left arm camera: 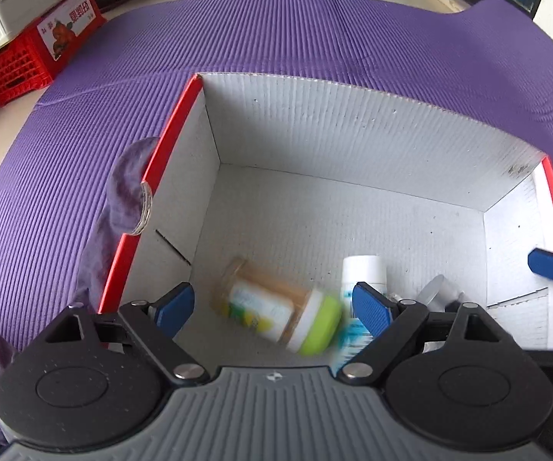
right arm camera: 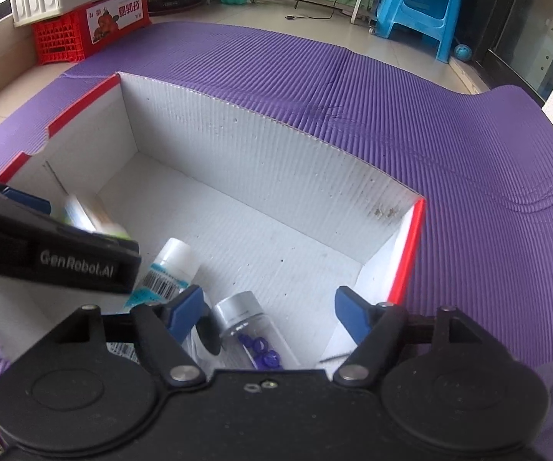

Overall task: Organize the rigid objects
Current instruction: 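Open both tools to release the two jars inside the box, then move both tools back toward the remaining items on the mat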

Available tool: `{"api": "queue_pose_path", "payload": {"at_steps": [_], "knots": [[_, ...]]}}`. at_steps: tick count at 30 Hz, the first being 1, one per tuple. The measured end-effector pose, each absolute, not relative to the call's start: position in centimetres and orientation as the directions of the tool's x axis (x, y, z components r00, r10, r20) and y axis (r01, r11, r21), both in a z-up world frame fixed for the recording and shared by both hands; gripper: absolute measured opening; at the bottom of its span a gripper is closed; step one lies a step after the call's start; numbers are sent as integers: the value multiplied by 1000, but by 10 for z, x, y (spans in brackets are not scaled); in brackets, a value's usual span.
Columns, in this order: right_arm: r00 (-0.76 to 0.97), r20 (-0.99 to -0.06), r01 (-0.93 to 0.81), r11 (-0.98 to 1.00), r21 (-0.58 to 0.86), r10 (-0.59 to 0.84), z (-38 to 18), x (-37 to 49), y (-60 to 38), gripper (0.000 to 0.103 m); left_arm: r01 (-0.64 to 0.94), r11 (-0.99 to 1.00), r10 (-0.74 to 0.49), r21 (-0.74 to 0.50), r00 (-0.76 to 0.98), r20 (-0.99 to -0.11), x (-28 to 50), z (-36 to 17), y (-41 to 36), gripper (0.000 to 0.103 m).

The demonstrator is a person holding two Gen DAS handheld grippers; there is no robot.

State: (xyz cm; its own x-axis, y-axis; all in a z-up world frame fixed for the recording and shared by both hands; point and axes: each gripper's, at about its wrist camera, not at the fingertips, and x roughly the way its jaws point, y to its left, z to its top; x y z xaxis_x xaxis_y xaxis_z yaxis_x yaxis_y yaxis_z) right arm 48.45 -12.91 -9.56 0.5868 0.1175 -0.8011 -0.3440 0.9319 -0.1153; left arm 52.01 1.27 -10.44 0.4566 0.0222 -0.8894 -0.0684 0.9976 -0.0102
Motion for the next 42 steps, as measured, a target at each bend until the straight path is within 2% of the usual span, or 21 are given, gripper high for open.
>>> {"api": "queue_pose_path", "payload": {"at_steps": [3,13,33,34,36,42], "knots": [[585,-800,-351,931,-102,133,-91,475,-132,78,-79,997,13,-27,466,-885,512,-99,16,93],[578,-796,-352,935,-43,181,-70,443,-149,81,-70,997,16,-21,492,-870,473,-67,14,93],[642,-707,-387,921,37,298,15,344,-163,87,-56,998,11,-31,628,-778,363,36,29,93],[646,-701,-385,922,41,301,18,337,-164,88,-53,998,10,-30,633,-774,357,39,29,93],[653,-689,-389,920,52,315,25,327,-167,97,-49,998,9,-29,643,-766,345,45,31,93],[660,-653,-431,899,75,371,40,292,-170,102,-44,998,1,-37,663,-749,309,53,32,93]]}}
